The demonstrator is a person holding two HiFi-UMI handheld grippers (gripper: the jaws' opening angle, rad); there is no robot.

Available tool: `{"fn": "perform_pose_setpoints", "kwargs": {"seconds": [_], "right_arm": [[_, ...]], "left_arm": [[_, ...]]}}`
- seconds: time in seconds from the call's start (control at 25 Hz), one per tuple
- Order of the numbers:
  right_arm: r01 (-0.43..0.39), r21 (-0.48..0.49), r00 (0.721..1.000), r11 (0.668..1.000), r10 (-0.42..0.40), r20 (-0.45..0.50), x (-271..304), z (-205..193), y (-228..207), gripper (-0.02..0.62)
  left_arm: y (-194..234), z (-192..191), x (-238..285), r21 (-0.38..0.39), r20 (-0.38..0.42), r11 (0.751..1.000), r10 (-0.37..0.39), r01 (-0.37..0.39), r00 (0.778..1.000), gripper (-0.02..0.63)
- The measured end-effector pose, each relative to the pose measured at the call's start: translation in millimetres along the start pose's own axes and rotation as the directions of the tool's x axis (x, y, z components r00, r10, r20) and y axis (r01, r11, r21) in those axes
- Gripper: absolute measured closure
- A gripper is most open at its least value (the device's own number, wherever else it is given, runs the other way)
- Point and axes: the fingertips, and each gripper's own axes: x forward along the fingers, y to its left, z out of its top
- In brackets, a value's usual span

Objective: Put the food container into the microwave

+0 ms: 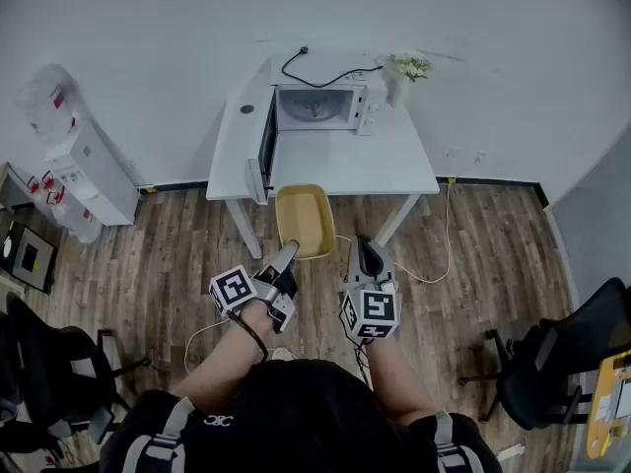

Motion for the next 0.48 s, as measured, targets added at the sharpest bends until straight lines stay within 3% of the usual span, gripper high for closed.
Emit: {"fn": "perform_pose_setpoints", "kwargs": {"seconds": [0.48], "right_arm": [[0.033, 0.042, 0.999, 0.999, -0.034, 0.022, 30, -2, 29, 0.592]], "left_arm": [[11, 34, -2, -0.016, -0.040, 1.000, -0.027, 0.026, 0.999, 0.371]]}}
